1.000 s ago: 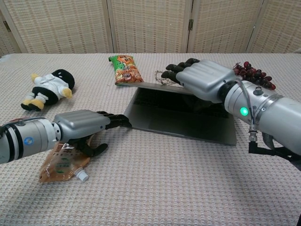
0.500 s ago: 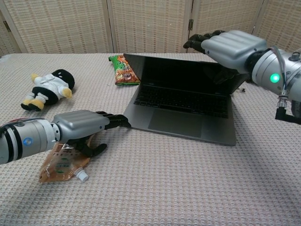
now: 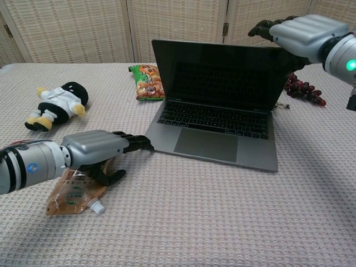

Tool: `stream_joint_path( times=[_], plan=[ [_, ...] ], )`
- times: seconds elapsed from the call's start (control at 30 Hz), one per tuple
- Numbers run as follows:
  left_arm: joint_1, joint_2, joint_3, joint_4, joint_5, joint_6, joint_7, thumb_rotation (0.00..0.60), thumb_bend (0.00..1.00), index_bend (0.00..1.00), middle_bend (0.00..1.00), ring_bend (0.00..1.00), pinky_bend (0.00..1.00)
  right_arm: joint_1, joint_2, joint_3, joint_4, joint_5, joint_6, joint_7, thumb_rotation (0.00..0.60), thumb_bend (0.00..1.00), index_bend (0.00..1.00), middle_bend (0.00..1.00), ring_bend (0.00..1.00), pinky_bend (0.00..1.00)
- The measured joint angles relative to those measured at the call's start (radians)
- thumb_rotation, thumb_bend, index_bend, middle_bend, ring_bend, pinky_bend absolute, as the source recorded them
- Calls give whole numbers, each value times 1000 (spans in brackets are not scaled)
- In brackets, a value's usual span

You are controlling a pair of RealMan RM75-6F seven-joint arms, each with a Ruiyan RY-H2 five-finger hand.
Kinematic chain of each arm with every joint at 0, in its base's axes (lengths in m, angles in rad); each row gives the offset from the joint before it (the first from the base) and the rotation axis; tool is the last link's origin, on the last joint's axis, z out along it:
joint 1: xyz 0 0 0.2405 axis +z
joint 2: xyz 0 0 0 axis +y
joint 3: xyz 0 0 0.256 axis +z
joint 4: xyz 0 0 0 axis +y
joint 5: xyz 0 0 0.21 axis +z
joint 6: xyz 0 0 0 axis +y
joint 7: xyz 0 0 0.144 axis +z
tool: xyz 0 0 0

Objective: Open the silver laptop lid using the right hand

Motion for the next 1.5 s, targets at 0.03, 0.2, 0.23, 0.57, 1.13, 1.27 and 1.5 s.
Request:
stream_joint_path(
  times=[0.03,0.2,0.23,0.57,1.13,1.27,1.5],
  plan=[
    [-1,0,0,-1,-2,1,1,600,659,57,89,0,0,1,0,2,7,4,-2,3,600,714,0,0,0,0],
    [-3,0,2,-3,-9,4,7,600,659,58,88,0,0,15,2,25,46,27,-13,24,600,714,0,0,0,0],
    [-4,0,2,-4,-10,5,8,600,659,58,88,0,0,18,3,30,51,31,-15,28,600,714,0,0,0,0],
    [-9,-1,5,-2,-23,7,14,600,659,57,89,0,0,41,21,52,60,55,-20,37,600,714,0,0,0,0],
    [-12,-1,13,-2,-35,13,20,600,659,57,88,0,0,87,1,67,222,161,-78,16,600,714,0,0,0,0],
    [-12,3,15,-7,-37,15,24,600,659,58,89,0,0,103,-11,72,275,185,-99,17,600,714,0,0,0,0],
    [-10,14,13,-26,-37,27,19,600,658,57,88,0,0,96,6,69,246,158,-104,70,600,714,0,0,0,0]
  ],
)
